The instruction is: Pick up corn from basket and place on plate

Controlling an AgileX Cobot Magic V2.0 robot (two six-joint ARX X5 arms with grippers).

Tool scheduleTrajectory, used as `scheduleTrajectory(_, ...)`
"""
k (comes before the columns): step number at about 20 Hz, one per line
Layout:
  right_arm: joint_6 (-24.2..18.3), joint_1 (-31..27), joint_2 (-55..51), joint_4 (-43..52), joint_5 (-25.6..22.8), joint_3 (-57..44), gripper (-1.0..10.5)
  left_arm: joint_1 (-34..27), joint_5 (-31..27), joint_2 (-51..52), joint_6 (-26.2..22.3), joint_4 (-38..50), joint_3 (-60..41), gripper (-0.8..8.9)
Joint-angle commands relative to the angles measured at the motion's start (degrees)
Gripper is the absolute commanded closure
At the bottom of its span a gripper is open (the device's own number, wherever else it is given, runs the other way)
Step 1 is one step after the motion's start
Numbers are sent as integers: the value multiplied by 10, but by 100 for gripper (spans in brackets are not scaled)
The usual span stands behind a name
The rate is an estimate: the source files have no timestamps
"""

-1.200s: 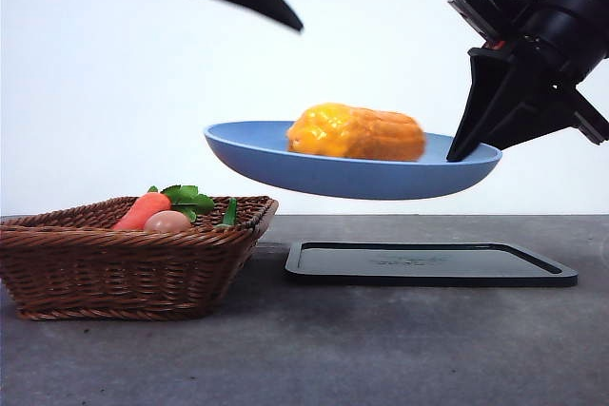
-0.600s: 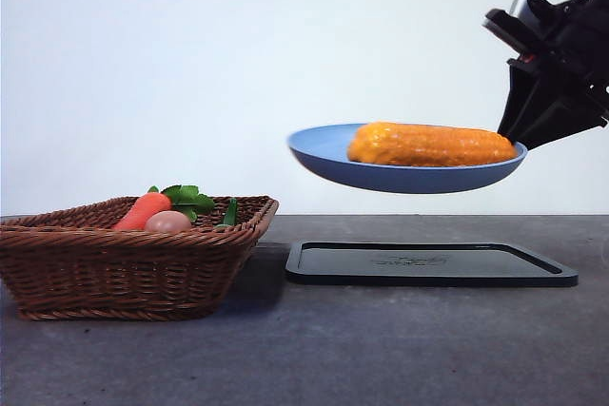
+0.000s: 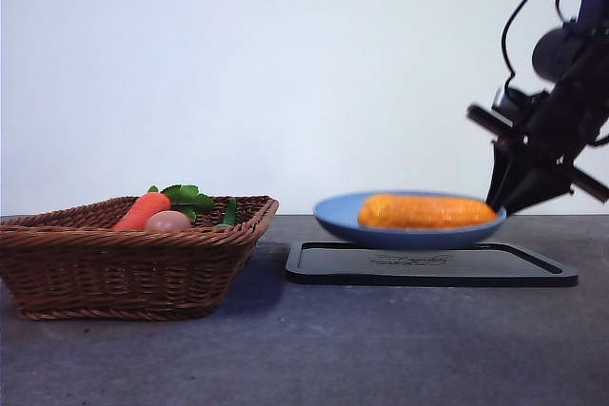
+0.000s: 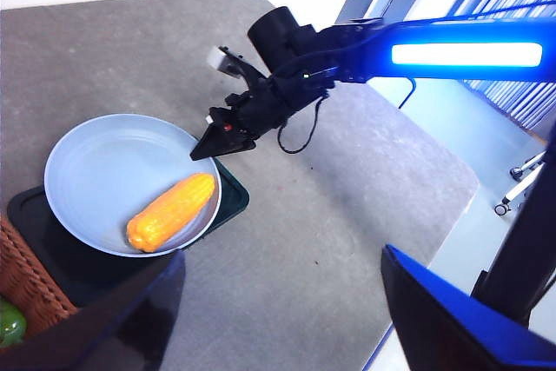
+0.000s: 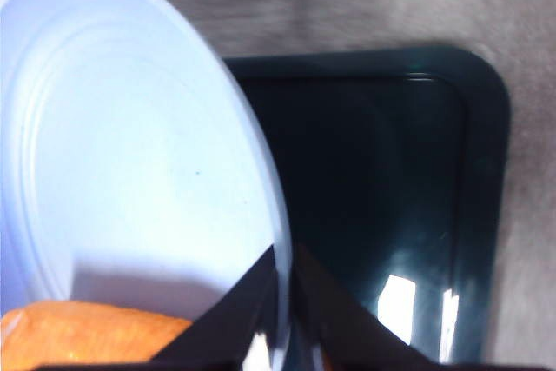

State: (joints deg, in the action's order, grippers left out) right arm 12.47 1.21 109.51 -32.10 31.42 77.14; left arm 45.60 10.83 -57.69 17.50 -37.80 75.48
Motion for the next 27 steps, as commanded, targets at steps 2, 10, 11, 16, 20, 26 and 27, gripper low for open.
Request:
scheduleTrajectory(2, 6, 0, 40, 13, 4, 16, 945, 4, 1, -3, -5, -2, 12, 447)
scheduleTrajectory(10, 5, 1, 52, 11, 4, 16, 920, 4, 1, -3, -5, -4, 12, 447)
scheduleTrajectory(11, 6, 1, 52, 11, 5, 16, 868, 4, 1, -3, -5, -4, 12, 447)
scheduleTrajectory(16, 5, -9, 30, -22, 4, 16, 670, 4, 1, -3, -5, -5, 12, 447)
scheduleTrajectory(20, -15, -41, -29, -82, 0, 16, 670, 4, 0, -3, -6, -9, 12, 447)
scheduleTrajectory(26, -82, -59, -196, -207, 0, 16, 671, 4, -36, -4, -21, -39, 12, 449)
scheduleTrajectory(27, -91, -53, -224, -230, 0, 16, 673, 4, -44, -4, -23, -43, 12, 449)
